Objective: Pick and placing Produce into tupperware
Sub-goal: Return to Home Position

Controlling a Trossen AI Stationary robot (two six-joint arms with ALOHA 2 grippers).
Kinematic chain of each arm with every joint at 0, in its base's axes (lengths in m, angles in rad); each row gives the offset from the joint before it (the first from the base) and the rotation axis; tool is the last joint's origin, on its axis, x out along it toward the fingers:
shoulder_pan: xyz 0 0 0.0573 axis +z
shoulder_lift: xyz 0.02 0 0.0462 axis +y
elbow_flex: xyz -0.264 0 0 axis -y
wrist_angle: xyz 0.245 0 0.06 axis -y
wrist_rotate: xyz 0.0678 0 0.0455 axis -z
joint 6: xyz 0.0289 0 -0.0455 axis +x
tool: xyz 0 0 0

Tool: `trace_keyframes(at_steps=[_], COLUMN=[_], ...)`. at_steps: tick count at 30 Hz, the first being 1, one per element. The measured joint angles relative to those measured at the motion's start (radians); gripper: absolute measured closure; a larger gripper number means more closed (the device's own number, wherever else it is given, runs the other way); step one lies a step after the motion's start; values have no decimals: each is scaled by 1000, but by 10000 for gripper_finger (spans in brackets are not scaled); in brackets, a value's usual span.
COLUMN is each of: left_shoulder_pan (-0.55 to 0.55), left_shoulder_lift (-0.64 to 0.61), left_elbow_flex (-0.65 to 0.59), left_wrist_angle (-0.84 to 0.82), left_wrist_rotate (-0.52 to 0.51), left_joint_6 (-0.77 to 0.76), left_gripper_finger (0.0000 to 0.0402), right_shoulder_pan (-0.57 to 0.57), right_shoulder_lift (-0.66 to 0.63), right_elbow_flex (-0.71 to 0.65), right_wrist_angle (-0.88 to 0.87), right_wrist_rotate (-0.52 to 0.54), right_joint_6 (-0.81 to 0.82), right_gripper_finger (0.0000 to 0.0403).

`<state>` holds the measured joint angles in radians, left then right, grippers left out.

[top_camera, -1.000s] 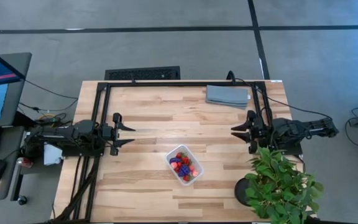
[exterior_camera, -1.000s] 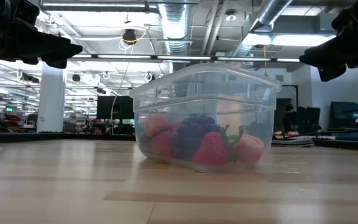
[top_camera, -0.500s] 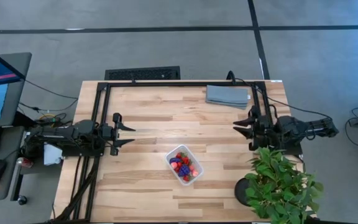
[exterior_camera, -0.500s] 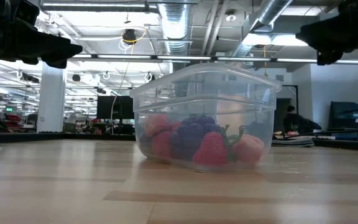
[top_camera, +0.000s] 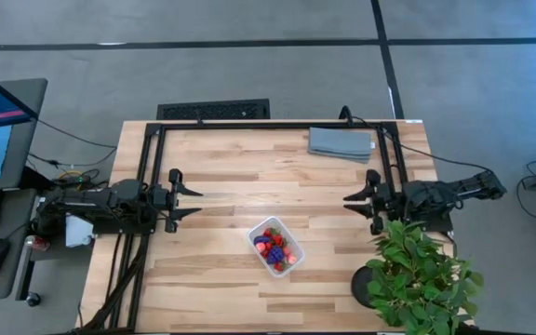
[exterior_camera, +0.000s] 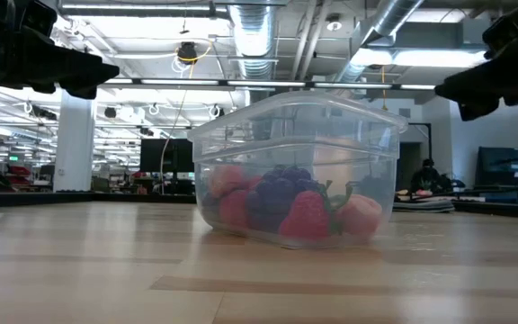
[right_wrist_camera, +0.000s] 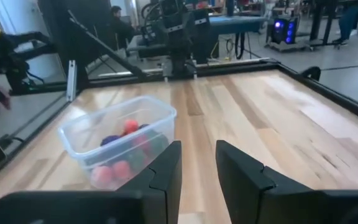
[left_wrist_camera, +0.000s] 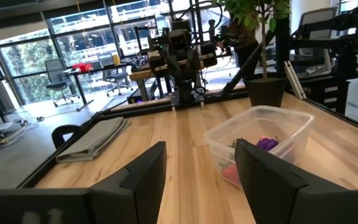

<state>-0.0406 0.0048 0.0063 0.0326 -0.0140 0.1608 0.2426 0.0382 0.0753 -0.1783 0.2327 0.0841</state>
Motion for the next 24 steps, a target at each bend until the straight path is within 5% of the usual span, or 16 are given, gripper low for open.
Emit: trace_keyframes(at_steps=[6, 11, 18, 24], left_shoulder_pan=[0, 0, 0, 0], left_shoulder_lift=[0, 0, 0, 0], left_elbow_flex=[0, 0, 0, 0], left_wrist_angle=[0, 0, 0, 0], left_wrist_rotate=[0, 0, 0, 0], left_joint_6=[0, 0, 0, 0], left_gripper_finger=[219, 219, 219, 219], right_shoulder_pan=[-3, -6, -29, -43], right_shoulder_lift=[0, 0, 6, 6], right_elbow_flex=[-1, -50, -69, -69], right_wrist_angle=[6, 175, 194, 192], right_wrist_rotate=[1, -6, -203, -226], right_joint_6=[-35, -128, -145, -171], right_gripper_finger=[281, 281, 281, 281])
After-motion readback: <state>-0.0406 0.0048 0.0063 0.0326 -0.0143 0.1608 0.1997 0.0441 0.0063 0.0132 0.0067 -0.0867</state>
